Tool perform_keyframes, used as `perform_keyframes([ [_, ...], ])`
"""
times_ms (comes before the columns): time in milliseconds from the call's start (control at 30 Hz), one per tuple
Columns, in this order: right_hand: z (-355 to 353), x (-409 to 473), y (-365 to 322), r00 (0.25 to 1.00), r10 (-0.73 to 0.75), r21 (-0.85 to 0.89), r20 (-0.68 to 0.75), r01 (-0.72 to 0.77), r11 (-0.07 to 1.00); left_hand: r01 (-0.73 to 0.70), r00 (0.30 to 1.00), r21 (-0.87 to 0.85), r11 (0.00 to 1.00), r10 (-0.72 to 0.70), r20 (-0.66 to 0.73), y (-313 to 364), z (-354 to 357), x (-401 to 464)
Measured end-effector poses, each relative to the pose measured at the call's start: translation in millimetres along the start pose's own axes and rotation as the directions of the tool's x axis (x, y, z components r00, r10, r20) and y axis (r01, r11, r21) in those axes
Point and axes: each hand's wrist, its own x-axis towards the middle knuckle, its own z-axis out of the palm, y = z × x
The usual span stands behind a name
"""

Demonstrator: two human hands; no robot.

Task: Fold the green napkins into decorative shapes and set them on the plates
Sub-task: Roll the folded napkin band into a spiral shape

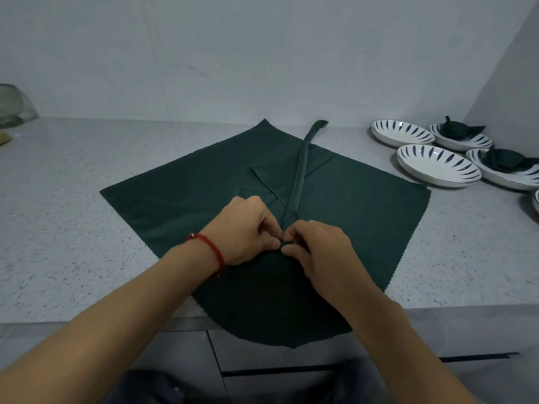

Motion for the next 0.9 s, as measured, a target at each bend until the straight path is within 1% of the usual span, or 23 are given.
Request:
perform_keyframes([
  [100, -5.0, 7.6, 2.9, 0.997, 0.063, 0.080, 0.047, -0.067, 0.995, -0.009, 0.997, 0.001, 1.000, 0.009, -0.082, 0.5, 11.3, -5.2],
  [167, -4.3, 9.1, 6.2, 0.997, 0.073, 0.098, 0.033, -0.076, 0.992, 0.013, 0.996, -0.038, 0.999, -0.016, -0.086, -0.2, 11.2, -2.9],
  [267, -0.8, 5.9, 6.7, 0.998, 0.048, 0.046, -0.032, -0.047, 0.998, 0.037, 0.999, -0.055, 0.998, -0.037, -0.011, 1.4, 1.1, 6.1],
  [367, 6.8, 0.0, 5.3, 0.994, 0.012, 0.074, -0.109, -0.004, 0.997, 0.085, 0.994, -0.080, 0.993, -0.079, 0.075, 0.4, -7.9, 15.4],
  [433, 10.8, -0.9, 7.6, 0.985, -0.027, 0.069, -0.173, 0.040, 0.997, 0.097, 0.992, -0.109, 0.989, -0.087, 0.095, -1.4, -8.1, 18.1],
  [500, 10.8, 1.8, 9.2, 0.983, -0.037, 0.063, -0.182, 0.049, 0.997, 0.080, 0.996, -0.116, 0.990, -0.076, 0.038, -3.2, -2.8, 15.6],
  [567, 7.7, 7.1, 9.1, 0.992, -0.022, 0.023, -0.127, 0.025, 0.999, 0.050, 0.997, -0.105, 0.993, -0.055, -0.045, -3.8, 4.8, 10.6],
  [667, 2.8, 15.2, 11.2, 0.998, 0.019, 0.007, -0.055, -0.018, 1.000, 0.058, 0.995, -0.088, 0.994, -0.065, -0.076, -2.9, 12.5, 9.2],
  [767, 2.3, 16.6, 12.4, 0.998, 0.013, 0.001, -0.067, -0.013, 1.000, 0.082, 0.996, -0.070, 0.994, -0.085, -0.038, 0.4, 7.0, 14.4],
  [833, 3.5, 15.5, 10.9, 0.997, 0.005, -0.031, -0.073, -0.007, 1.000, 0.098, 0.995, -0.048, 0.994, -0.097, 0.018, 1.8, -0.4, 20.0],
  [900, 5.3, 15.0, 9.8, 0.995, -0.005, -0.014, -0.097, 0.003, 1.000, 0.126, 0.989, -0.065, 0.990, -0.121, 0.085, 0.9, -6.8, 25.5],
])
